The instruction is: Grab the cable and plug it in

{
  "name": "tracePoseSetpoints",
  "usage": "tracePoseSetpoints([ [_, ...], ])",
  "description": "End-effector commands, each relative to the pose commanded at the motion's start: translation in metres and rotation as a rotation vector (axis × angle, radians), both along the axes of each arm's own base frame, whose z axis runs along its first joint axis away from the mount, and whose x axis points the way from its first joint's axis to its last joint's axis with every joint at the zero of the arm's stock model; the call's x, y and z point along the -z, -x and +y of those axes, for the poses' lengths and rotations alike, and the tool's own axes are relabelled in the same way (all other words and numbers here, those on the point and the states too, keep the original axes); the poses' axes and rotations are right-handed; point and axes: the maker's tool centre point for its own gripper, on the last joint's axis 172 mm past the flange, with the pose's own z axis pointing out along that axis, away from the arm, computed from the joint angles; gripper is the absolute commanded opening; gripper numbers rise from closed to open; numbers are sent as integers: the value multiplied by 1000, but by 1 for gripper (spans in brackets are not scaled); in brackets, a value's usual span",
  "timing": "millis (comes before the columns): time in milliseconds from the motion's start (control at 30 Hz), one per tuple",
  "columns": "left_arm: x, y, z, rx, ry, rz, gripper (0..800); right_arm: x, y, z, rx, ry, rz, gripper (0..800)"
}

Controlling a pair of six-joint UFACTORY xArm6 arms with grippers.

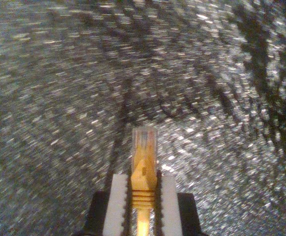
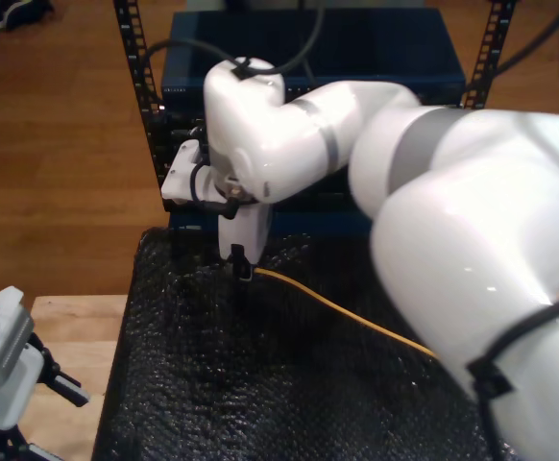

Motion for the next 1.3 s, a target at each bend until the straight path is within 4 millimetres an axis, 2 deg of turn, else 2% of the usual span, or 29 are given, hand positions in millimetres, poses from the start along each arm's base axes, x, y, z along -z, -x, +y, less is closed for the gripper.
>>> tracePoseSetpoints([
  [133,-11,-5,-16,-6,60,-10,800,-12,11,-11,-38,-44,12,8],
  [233,-26,-16,-30,-7,108,-37,800,-22,17,-23,-52,-55,8,8],
  [467,-47,-31,-62,-11,209,-67,800,-51,50,-36,-102,-140,55,8],
  [667,-62,-42,-91,-14,273,-72,800,-79,76,-56,-109,-236,70,8],
  [967,-89,-60,-129,-35,392,-102,800,-100,110,-67,-148,-269,53,8],
  [1300,-112,-66,-165,-30,482,-92,800,-120,126,-61,-172,-319,63,8],
])
